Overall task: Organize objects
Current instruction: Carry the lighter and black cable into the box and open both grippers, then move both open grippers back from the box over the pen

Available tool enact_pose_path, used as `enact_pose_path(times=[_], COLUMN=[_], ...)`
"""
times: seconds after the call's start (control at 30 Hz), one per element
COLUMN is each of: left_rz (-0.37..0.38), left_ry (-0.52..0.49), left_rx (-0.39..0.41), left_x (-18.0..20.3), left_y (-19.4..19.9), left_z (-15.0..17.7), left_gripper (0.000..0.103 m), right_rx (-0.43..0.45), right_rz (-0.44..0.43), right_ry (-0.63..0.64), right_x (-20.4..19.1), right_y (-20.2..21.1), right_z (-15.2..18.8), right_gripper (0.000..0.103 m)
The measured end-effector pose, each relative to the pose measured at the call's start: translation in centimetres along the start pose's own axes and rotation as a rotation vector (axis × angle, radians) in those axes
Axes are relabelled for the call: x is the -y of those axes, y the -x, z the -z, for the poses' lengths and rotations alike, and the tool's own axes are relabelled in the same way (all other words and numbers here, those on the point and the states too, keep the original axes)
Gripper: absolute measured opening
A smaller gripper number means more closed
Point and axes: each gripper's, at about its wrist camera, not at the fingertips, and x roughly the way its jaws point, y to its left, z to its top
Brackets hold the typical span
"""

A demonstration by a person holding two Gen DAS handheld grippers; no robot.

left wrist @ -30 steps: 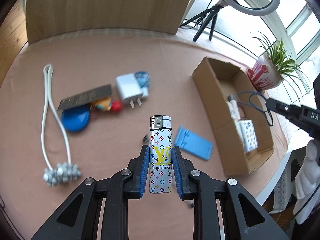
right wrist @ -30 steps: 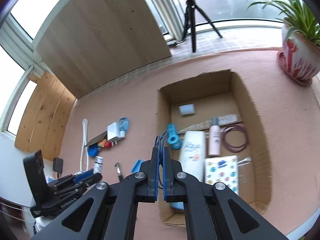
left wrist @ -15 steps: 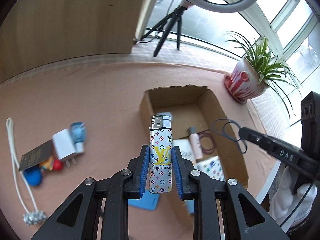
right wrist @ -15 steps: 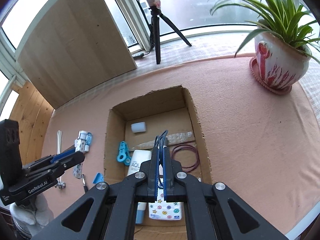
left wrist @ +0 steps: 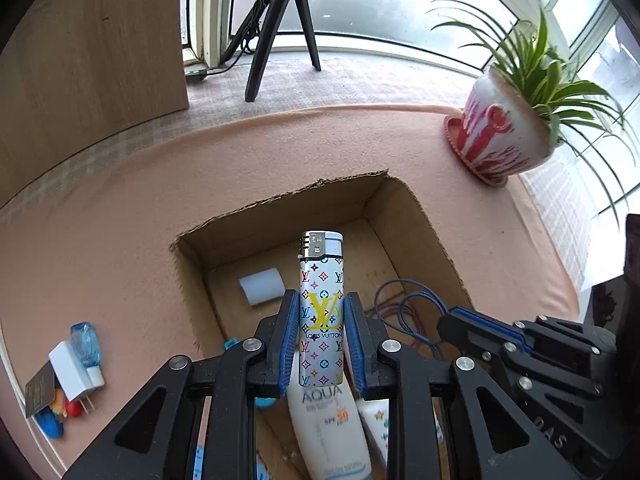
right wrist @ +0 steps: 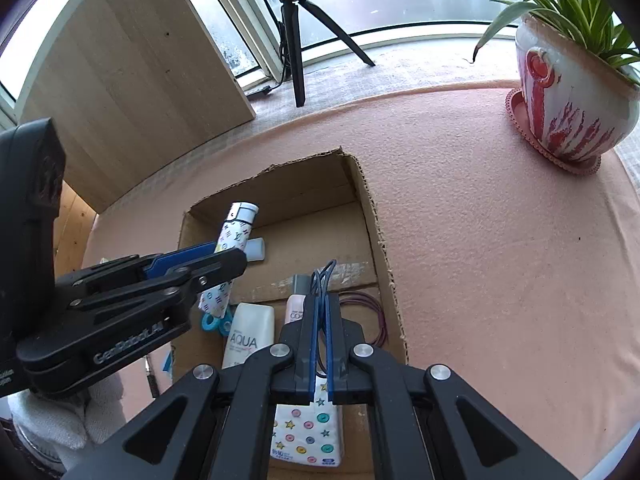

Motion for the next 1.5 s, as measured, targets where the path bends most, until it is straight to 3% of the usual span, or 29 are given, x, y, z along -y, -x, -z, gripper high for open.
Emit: enact_pose_path(times=[0.2,0.27,0.33,0.4,0.73,1.07,1.3,1.5], left_rz=[-0.001,0.018,0.029,0.027,0.019,-0.006,-0.097,-0.108], left_ry=[0.041,0.059,0.054,0.052,0.078,0.174,0.276,0.338], left_rx=[-0.018,-0.030,-0.027,-0.018,0.060,0.101,0.114,0.098], left_x=[-0.3,-0.5,-0.6,-0.7,-2.7,-9.0,-16.3,-20.3], left_y=[-2.0,-2.4,-2.2,-1.8,3.5,8.9,12.7,14.7], left_z=[-1.2,-1.3,-1.3,-1.2,0.5,7.0,13.6,18.4], left_gripper=[0.025,0.029,0.034,0.034,0.034,0.034,0.034,0.034], right_rx=[0.013,0.007,0.006,0.017,0.048,0.112,0.069,0.002], right_rz=[0.020,0.020,0.012,0.008,-0.022,-0.032,-0.089,-0.141], right_ry=[0.007,0.015,0.016,0.015,0.016,0.062,0.149,0.214], right_x=[0.5,0.4,0.4,0.3,-0.7,-4.0,-9.1,-14.0], right_y=[0.2,0.1,0.2,0.4,1.8,3.4,3.2,2.6], right_z=[-0.2,-0.4,-0.4,-0.4,0.2,1.8,4.4,7.8], right_gripper=[0.004,0.005,0.020,0.027,0.027,0.027,0.027,0.027])
